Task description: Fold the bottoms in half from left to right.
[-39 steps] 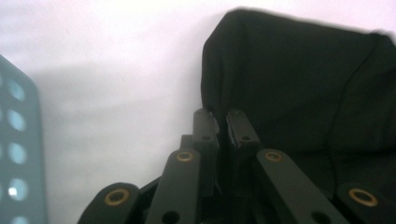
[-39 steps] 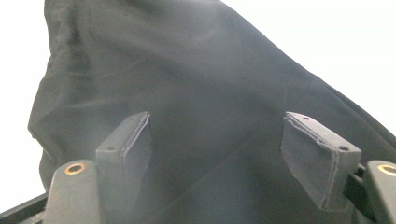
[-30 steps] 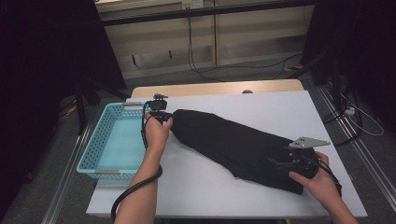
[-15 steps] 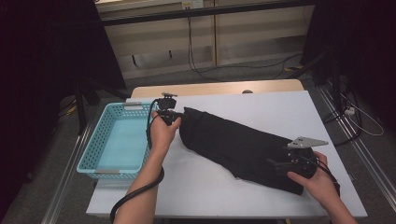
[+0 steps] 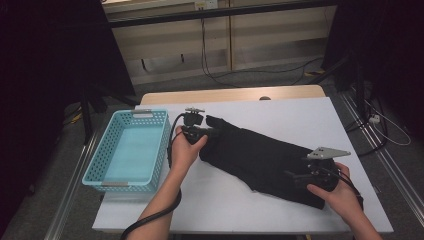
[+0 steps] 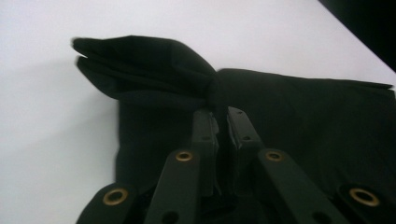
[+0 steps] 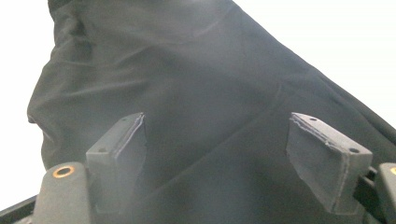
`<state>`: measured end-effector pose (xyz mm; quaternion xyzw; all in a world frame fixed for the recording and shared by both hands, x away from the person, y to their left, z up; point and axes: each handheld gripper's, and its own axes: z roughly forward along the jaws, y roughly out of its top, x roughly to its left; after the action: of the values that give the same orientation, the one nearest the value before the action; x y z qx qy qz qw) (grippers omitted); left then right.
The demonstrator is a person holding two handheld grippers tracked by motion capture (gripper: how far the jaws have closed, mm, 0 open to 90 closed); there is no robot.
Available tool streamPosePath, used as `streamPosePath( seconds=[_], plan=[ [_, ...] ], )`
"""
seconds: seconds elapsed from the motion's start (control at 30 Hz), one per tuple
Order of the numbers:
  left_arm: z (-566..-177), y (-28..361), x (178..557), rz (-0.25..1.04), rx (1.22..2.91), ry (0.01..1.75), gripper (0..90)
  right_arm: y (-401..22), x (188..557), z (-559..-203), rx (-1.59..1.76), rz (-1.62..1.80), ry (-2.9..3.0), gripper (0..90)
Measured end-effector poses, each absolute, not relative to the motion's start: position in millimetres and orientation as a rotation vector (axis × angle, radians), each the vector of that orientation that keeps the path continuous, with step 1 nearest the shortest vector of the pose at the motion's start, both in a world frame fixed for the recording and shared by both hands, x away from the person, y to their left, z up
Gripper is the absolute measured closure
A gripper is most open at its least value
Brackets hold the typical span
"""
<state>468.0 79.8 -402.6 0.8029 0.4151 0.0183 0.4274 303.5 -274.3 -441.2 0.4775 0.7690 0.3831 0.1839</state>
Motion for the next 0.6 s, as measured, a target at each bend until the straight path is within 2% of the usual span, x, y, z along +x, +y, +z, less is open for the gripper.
streamPosePath(
  seconds=[0.6],
  plan=[
    [-426, 74, 448, -0.003, 1.974, 0.95, 83.2, -272, 304, -443, 1.348, 1.07, 2.175, 20.2]
  ],
)
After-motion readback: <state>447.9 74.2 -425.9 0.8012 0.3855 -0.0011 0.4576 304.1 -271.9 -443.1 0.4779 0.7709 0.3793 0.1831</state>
